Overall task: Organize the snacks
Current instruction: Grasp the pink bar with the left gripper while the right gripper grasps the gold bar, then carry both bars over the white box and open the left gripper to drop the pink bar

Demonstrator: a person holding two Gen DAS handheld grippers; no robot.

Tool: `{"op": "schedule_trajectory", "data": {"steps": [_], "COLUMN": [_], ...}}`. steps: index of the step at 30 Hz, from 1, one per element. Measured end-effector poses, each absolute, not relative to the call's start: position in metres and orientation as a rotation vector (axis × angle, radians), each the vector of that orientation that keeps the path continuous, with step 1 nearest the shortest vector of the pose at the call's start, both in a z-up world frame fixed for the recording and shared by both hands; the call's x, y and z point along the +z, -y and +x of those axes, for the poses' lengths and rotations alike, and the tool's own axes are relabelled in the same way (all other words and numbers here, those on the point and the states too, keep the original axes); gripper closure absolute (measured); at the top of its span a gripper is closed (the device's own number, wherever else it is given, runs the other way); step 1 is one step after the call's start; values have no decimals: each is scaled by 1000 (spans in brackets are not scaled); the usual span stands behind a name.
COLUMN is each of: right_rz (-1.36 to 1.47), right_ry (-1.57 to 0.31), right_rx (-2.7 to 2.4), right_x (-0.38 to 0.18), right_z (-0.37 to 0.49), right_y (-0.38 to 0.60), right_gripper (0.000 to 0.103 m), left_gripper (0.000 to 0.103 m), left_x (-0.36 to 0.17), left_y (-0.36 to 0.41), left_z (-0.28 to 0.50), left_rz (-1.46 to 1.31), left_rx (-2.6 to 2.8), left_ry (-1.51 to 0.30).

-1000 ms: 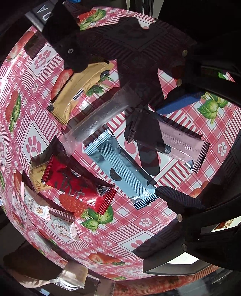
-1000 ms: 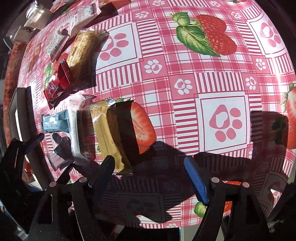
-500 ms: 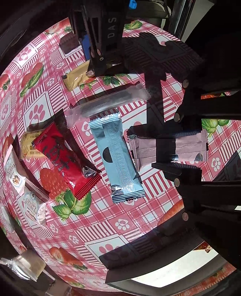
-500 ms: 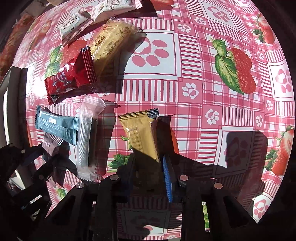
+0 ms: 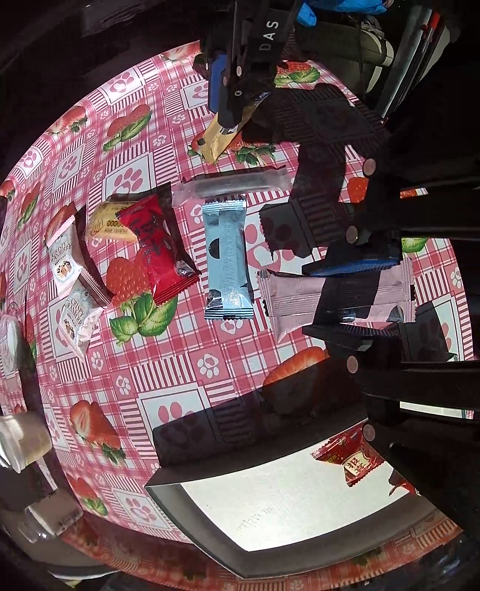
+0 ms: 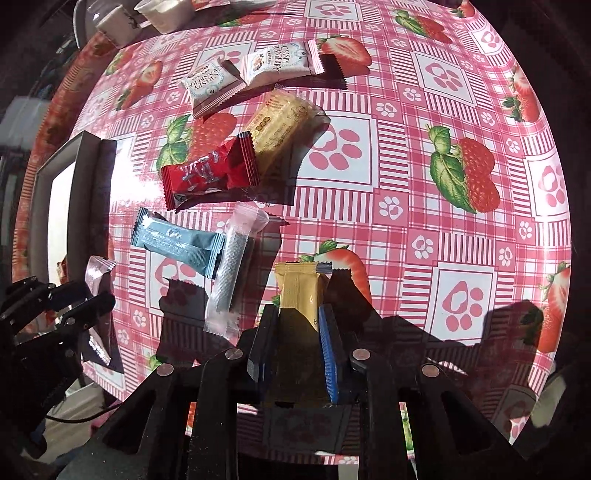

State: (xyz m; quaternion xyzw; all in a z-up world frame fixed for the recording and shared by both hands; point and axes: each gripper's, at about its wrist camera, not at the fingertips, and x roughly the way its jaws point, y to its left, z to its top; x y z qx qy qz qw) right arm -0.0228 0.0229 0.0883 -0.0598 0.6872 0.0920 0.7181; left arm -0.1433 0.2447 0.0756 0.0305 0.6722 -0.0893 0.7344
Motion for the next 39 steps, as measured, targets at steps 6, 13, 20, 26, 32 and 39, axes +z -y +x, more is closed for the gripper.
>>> {"op": "schedule_trajectory", "data": {"steps": [6, 13, 20, 26, 32, 39], "right_rz": [-177, -233, -296, -351, -407, -457], "right_ry": [-1492, -1462, -1432, -1415, -1402, -1390], "right_rx": [244, 299, 367, 436, 502, 563], "right_x": [117, 120, 138, 115, 116, 116], "right_z": [-25, -14, -18, -1, -5, -13], "right_y": [-63, -90, -141, -177, -220, -259], "right_gripper": [79, 79, 79, 79, 79, 79], "left_gripper": [76, 76, 76, 76, 76, 76], "left_x": [107, 107, 113, 114, 113, 109], "left_y": [-247, -257, -291, -323, -351, -377], "left_z": [-174, -169, -173, -180, -191, -204], "left_rz": [23, -30, -78, -107, -142, -178], "left_rx": [-138, -69, 1, 60, 109, 151], "left_ry": [-1437, -1408, -1385, -1373, -1366, -1371]}}
